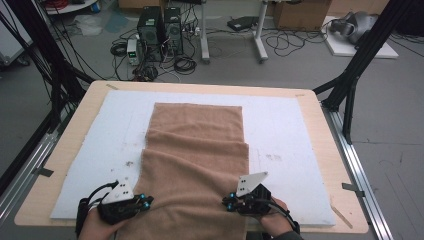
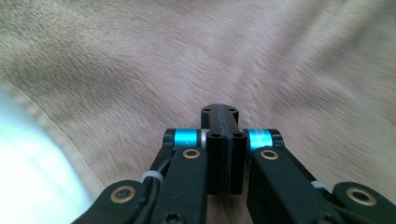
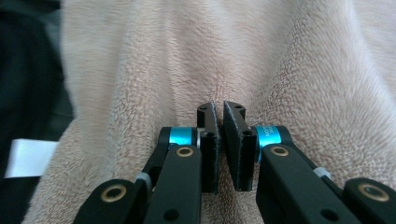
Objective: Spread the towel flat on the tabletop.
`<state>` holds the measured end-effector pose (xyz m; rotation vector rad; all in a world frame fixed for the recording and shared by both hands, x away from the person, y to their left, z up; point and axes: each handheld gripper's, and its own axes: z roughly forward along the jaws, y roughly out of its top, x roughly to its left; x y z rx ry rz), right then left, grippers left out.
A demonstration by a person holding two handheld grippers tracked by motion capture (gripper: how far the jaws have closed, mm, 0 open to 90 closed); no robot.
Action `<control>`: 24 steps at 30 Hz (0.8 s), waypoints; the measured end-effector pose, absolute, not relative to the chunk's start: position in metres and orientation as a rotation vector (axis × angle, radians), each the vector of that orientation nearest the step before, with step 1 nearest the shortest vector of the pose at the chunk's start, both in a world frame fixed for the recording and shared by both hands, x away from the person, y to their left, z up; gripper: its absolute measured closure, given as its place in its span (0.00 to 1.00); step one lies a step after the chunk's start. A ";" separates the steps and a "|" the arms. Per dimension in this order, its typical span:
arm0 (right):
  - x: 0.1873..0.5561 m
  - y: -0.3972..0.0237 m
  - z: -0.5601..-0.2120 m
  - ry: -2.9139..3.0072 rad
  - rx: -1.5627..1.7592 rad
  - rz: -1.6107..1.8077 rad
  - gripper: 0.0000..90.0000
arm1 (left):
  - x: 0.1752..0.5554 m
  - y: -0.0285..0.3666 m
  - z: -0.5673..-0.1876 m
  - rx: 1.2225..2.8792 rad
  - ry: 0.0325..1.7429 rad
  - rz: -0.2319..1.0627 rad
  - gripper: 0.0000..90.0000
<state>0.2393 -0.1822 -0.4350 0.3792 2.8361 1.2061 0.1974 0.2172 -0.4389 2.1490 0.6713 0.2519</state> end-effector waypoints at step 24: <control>0.276 -0.194 -0.442 2.788 0.543 1.179 0.93 | 0.230 0.206 -0.445 2.173 0.689 0.262 0.96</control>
